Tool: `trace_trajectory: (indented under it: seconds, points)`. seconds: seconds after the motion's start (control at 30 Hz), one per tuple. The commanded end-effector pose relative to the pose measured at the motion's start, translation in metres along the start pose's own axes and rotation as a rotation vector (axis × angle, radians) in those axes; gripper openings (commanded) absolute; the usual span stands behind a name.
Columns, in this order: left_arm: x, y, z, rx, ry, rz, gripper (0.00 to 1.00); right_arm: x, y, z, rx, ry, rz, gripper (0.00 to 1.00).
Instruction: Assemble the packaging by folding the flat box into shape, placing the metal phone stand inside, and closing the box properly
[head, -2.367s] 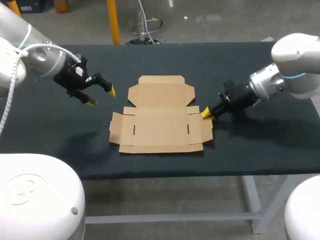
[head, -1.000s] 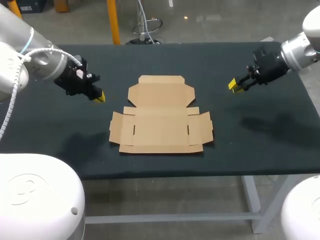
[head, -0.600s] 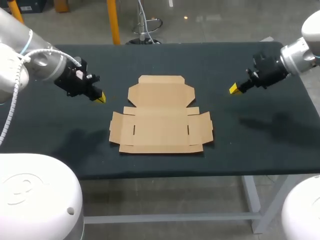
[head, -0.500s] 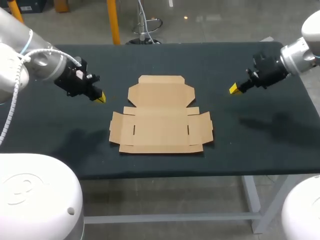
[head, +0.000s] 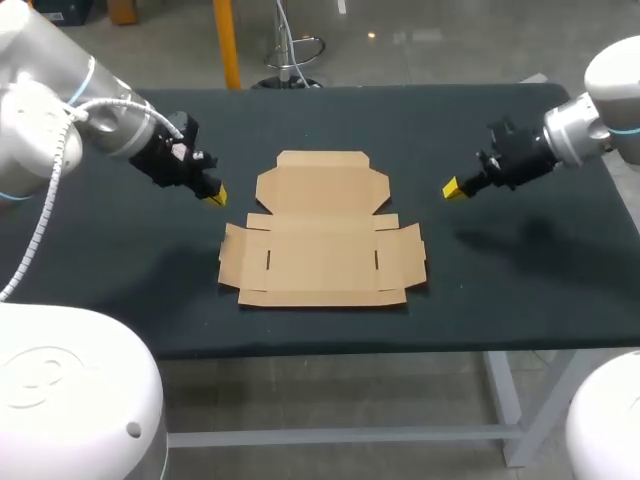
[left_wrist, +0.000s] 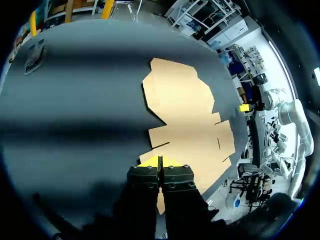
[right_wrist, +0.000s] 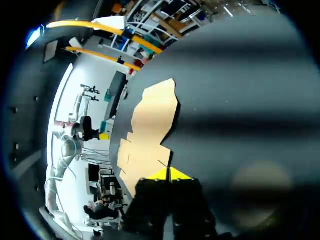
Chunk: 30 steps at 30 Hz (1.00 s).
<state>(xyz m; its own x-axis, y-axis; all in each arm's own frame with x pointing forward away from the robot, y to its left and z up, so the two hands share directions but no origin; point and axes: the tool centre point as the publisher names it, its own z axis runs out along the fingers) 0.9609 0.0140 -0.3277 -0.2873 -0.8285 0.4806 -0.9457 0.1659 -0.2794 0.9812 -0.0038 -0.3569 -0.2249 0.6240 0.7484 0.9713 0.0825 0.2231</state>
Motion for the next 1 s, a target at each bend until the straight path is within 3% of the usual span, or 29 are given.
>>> trace_trajectory:
  seconds: [0.03,0.43,1.0]
  points:
    - [-0.008,-0.008,0.013,-0.025,0.017,0.014,0.0,-0.001,0.005,0.016,0.01,-0.01,0.003,0.0]
    - [-0.013,-0.004,0.028,-0.021,0.062,0.035,0.0,0.002,-0.002,0.038,0.001,-0.032,0.022,0.0]
    - [-0.005,0.002,0.047,0.049,0.057,0.053,0.0,-0.003,-0.01,0.062,-0.004,0.004,0.038,0.0]
